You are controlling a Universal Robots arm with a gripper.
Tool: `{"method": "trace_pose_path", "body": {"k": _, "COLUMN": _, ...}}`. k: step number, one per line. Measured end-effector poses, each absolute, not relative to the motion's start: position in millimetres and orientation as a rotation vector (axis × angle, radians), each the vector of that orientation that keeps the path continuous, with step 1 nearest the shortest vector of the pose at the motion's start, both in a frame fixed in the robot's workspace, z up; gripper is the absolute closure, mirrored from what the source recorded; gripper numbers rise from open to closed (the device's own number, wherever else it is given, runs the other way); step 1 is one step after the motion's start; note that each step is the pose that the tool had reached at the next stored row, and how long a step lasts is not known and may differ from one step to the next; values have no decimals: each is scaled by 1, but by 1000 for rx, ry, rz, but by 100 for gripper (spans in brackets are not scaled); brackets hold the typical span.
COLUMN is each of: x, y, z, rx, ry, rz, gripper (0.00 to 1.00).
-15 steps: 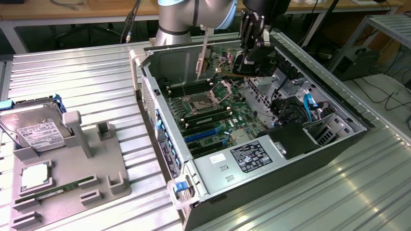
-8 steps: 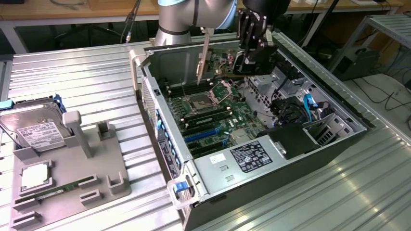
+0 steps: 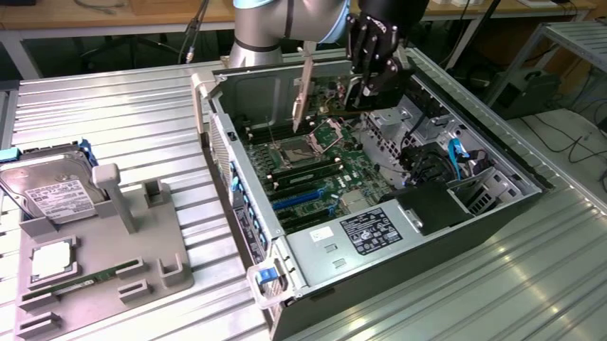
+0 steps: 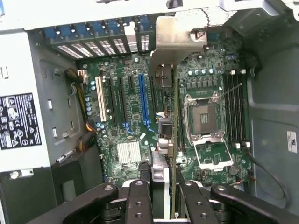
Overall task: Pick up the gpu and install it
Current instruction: 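Insert the gpu into the slot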
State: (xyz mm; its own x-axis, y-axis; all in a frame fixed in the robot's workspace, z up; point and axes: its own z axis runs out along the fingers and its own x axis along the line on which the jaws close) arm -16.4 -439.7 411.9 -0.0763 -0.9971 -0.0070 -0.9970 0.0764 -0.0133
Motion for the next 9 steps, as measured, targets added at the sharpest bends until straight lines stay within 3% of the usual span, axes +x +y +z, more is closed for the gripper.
{"method": "trace_pose_path", "body": {"k": 9, "x": -16, "y": -436, "z": 404, "rx": -2164, "ry": 2245, "rz": -21, "gripper": 72}}
